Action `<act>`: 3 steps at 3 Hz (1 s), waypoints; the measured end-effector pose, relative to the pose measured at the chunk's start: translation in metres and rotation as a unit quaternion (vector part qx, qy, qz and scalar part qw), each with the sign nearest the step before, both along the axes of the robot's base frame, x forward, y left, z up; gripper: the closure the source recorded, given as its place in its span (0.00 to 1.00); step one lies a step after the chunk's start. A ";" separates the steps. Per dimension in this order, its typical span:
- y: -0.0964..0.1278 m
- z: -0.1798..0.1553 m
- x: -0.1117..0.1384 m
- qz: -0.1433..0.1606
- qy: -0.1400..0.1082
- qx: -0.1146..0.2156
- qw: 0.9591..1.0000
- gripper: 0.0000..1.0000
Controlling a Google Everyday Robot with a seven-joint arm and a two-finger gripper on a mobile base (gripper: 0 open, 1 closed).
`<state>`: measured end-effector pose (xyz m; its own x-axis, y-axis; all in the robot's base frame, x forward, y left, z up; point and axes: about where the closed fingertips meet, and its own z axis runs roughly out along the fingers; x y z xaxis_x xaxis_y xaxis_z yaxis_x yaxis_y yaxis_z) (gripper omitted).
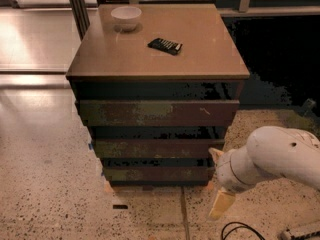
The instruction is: Open bottom drawer
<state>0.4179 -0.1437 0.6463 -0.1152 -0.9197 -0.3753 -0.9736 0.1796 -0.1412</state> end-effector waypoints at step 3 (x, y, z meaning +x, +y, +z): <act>0.012 -0.048 0.008 0.030 -0.008 -0.016 0.999 0.00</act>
Offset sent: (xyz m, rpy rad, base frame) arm 0.0043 0.0070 -0.0329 -0.0317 -0.0026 0.0295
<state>0.4254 -0.1314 0.5981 -0.0532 -0.9361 -0.3478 -0.9801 0.1156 -0.1613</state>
